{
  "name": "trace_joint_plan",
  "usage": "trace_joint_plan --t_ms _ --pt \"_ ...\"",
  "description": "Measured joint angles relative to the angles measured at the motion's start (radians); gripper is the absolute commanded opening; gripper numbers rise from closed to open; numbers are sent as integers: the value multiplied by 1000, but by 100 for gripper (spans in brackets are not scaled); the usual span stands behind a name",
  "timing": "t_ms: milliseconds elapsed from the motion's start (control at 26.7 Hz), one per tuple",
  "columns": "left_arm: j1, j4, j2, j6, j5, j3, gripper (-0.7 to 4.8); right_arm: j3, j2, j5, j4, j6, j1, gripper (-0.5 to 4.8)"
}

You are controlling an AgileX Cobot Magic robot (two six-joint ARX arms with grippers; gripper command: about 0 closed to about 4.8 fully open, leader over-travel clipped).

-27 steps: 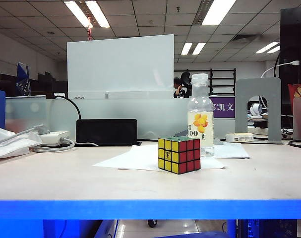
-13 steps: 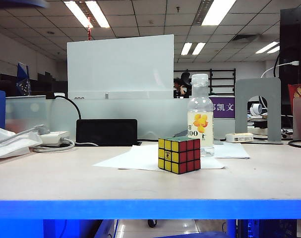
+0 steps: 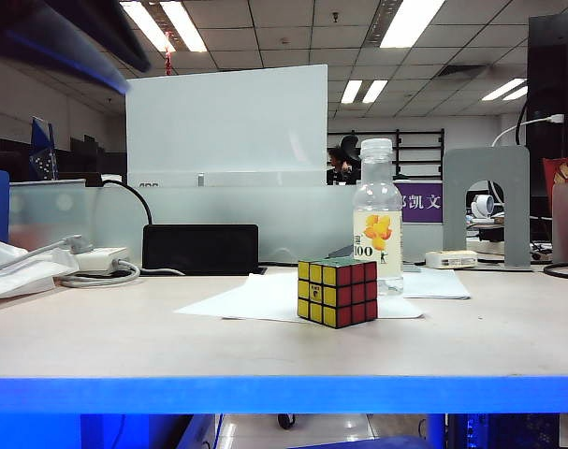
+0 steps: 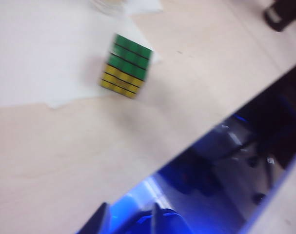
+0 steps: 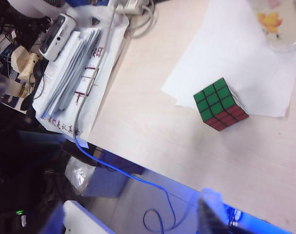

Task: Rotate the Rubik's Cube so that the bottom side is facing up.

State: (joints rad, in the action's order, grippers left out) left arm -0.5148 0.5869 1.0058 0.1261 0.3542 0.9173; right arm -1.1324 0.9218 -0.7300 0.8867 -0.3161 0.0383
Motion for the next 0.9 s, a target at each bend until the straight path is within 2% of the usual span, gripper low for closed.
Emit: trace_joint_plan --t_ms 75,224,486,524,636,673,898 --pt "0 9 -5 -23 -43 24 149 0 30 9 10 11 0 332" --pt "0 17 -5 -65 -63 43 273 2 98 71 0 58 18 333" --pt "1 35 -2 -66 -68 43 274 2 266 165 -81 133 161 339" --pt "1 36 -2 -66 -70 43 274 0 295 189 -99 153 196 350" --pt "0 52 -1 -65 -76 43 274 -32 375 267 -105 226 274 438" --pt "0 63 1 -65 -78 43 275 -56 407 302 -102 257 298 446" --pt "0 144 9 -58 -95 43 274 -220 612 405 -63 333 394 445"
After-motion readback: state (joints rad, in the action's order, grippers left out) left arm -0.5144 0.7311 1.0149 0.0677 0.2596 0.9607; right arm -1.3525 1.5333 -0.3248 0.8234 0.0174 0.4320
